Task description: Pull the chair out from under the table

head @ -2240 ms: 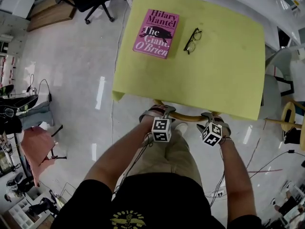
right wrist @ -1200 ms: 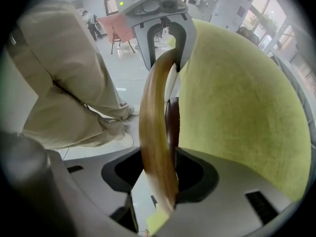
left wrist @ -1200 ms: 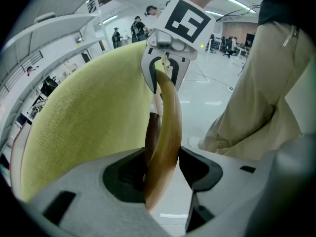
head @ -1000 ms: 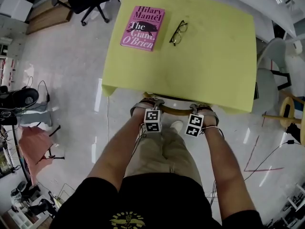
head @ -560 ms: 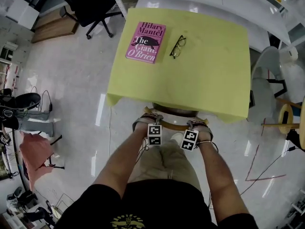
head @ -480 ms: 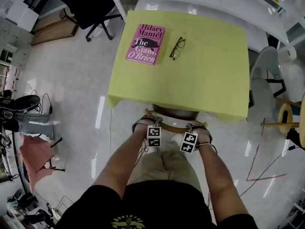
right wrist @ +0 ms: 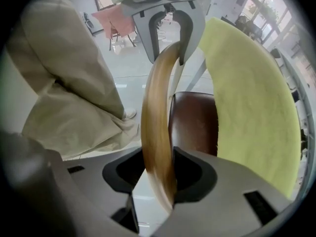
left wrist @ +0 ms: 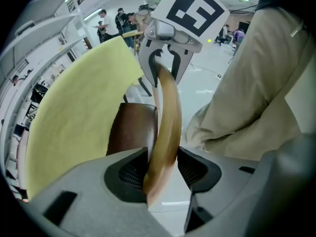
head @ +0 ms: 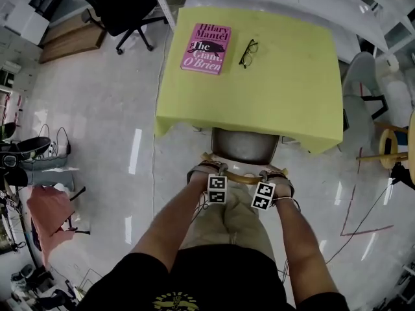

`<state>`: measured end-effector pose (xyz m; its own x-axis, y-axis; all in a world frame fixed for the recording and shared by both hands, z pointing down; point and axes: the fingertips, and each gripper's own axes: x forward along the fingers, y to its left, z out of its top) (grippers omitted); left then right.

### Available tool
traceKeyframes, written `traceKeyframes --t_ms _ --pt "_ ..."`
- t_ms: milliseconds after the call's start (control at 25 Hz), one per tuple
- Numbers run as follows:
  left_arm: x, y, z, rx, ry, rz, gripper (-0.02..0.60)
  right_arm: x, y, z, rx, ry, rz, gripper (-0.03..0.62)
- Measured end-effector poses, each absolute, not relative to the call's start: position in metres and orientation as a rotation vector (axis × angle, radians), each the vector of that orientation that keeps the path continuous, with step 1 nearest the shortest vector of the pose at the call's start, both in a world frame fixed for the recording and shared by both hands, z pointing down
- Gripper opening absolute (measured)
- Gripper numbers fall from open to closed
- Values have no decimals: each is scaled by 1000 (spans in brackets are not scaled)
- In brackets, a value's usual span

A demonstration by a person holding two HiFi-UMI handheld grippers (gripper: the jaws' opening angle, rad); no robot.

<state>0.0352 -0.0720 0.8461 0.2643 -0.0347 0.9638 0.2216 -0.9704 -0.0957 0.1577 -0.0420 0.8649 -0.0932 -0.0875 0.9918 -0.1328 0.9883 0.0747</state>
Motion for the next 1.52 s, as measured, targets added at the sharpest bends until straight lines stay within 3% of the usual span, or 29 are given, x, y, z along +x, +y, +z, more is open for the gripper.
traceKeyframes --t_ms 800,1520 --pt "-7 43 847 -2298 -259 -1730 184 115 82 866 210 -1632 134 170" --pt "0 129 846 -2355 -202 -1806 181 125 154 863 114 -1684 69 170"
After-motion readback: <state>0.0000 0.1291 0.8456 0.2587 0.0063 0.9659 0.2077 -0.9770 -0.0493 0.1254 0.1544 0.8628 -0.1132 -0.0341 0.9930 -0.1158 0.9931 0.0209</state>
